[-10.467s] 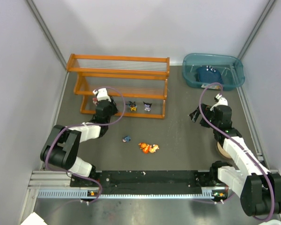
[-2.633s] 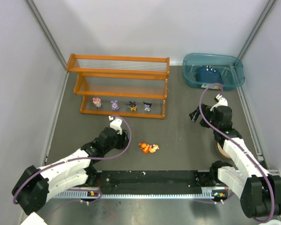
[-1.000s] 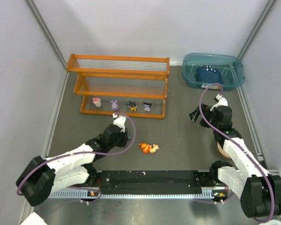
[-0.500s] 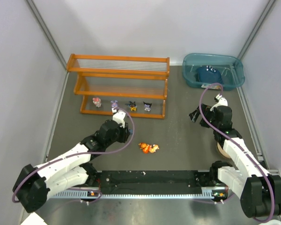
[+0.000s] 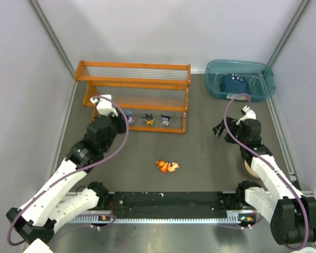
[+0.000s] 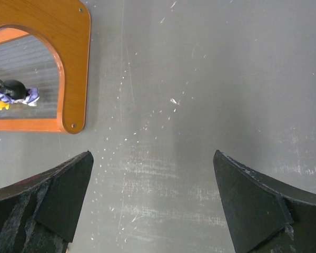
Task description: Place and organize the plastic toys onto the shelf
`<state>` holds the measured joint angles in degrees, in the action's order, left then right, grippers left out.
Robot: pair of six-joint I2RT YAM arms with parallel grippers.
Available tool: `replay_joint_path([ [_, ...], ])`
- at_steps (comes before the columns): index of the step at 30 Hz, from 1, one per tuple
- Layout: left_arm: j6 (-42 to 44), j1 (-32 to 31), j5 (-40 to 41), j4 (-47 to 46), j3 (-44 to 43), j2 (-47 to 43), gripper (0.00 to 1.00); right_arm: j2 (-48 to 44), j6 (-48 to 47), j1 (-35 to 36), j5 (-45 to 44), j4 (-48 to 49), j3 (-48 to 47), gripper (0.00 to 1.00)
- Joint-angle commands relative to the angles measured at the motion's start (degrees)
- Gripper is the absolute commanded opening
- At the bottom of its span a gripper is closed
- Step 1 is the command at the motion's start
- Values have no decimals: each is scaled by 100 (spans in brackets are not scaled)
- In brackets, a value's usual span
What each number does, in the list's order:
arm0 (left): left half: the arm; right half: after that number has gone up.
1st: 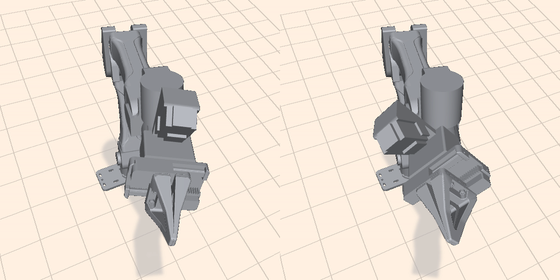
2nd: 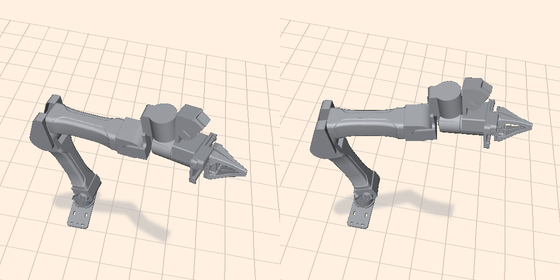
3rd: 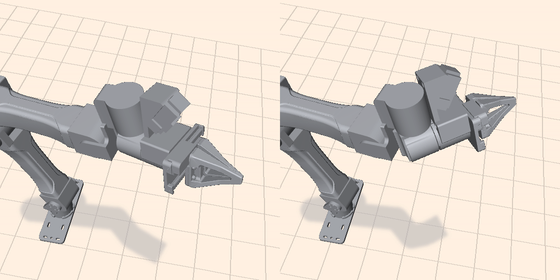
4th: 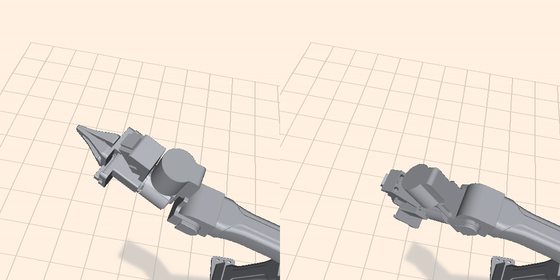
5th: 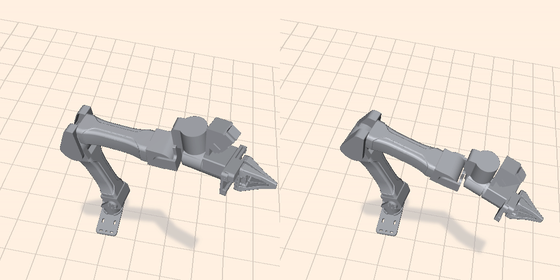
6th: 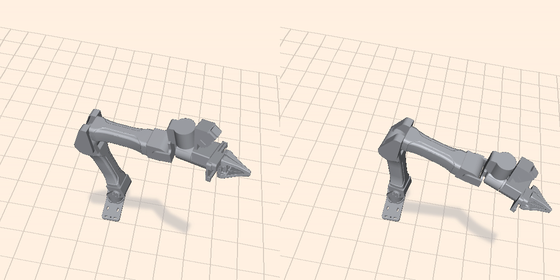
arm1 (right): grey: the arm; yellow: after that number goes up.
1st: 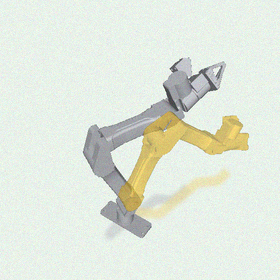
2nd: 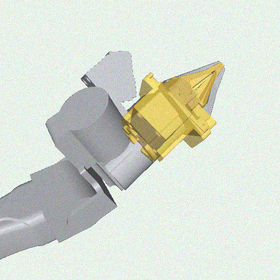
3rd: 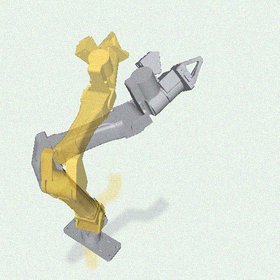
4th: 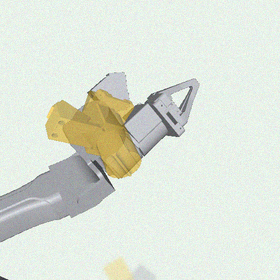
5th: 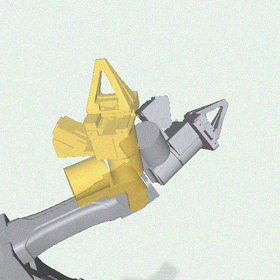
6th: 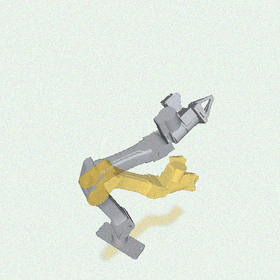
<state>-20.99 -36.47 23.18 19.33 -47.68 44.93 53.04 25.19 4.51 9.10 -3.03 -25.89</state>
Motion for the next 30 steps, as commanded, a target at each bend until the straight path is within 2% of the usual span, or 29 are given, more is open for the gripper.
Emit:
replay_joint_path([
  [1, 341, 832, -40, 159, -689, 376, 0, -83, 30, 58, 48, 162, -13, 99],
  [2, 359, 1069, -485, 132, -829, 429, 0, -118, 30, 50, 48, 162, -13, 99],
  [3, 394, 1515, -664, 115, -891, 560, 0, -118, 30, 50, 48, 162, -4, 99],
  [6, 517, 2272, -1252, 185, -1216, 893, 0, -153, 39, 50, 56, 153, -4, 99],
  [12, 702, 3390, -2053, -8, -1560, 1412, 0, -179, 47, 50, 74, 153, -4, 99],
  [17, 834, 3848, -2292, -52, -1920, 2027, 0, -162, 56, 58, 74, 162, -13, 99],
  [21, 624, 3998, -2485, -236, -2043, 2371, 0, -162, 47, 50, 65, 162, -13, 99],
  [26, 210, 3998, -2371, -456, -2052, 2705, 0, -153, 47, 58, 48, 153, -13, 99],
  [30, -132, 3998, -1845, -430, -2105, 2846, 0, -162, 65, 50, 48, 153, -21, 99],
])
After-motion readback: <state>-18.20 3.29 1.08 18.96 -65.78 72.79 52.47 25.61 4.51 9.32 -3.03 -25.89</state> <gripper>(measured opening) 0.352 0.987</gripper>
